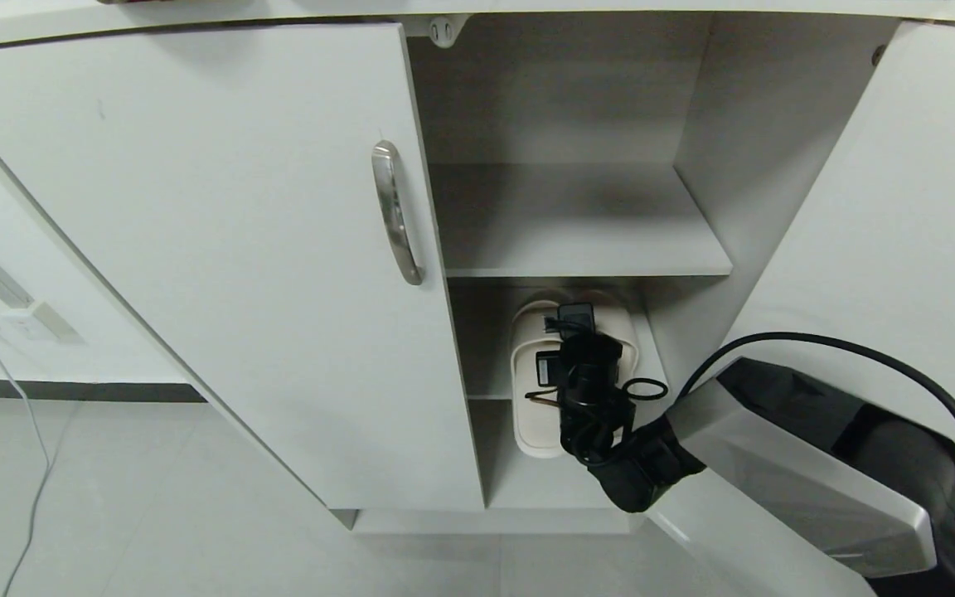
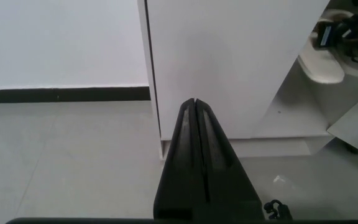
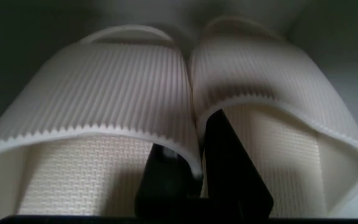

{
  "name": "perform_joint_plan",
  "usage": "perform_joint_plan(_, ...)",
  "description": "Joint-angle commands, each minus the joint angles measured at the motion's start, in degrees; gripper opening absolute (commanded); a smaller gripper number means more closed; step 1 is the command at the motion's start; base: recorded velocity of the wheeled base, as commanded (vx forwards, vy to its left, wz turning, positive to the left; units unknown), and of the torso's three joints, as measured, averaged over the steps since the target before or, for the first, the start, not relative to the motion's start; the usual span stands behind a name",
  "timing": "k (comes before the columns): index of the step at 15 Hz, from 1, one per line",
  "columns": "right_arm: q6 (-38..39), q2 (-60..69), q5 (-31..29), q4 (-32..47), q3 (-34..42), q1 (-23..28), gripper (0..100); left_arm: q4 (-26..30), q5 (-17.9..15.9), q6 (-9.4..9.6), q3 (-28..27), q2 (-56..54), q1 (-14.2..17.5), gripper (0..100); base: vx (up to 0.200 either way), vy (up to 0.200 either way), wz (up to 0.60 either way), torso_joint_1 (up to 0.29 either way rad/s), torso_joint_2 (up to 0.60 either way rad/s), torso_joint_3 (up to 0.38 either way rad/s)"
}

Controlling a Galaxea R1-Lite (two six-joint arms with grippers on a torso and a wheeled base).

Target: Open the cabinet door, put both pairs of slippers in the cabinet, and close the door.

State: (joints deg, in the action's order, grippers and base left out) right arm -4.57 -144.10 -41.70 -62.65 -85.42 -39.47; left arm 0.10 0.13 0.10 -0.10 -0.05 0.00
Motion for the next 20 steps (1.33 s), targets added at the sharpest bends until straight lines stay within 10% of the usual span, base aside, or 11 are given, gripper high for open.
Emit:
perform_joint_plan(1, -0.1, -3.2, 0.1, 3.7, -8.6, 1.5, 0, 0.0, 0.0, -0.01, 0.0, 0.0, 0.0, 0, 0.0, 0.0, 0.0, 0.0, 0.0, 0.0)
perform_joint_plan(14, 0.4, -5.6, 1.8, 12.8, -18.5, 3.9, 0, 0.0, 0.1, -0.1, 0.0, 0.0, 0.0, 0, 0.0, 0.0, 0.0, 0.0, 0.0, 0.0)
perform_joint_plan(15, 0.4, -5.6, 1.8, 12.9, -18.5, 4.0, 100, 0.0, 0.1, -0.01, 0.0, 0.0, 0.0, 0, 0.0, 0.0, 0.0, 0.0, 0.0, 0.0)
perform_joint_plan(20, 0.4, -3.6, 1.7, 11.9, -13.5, 3.5, 100, 0.0, 0.1, -0.01, 0.0, 0.0, 0.0, 0, 0.0, 0.0, 0.0, 0.0, 0.0, 0.0)
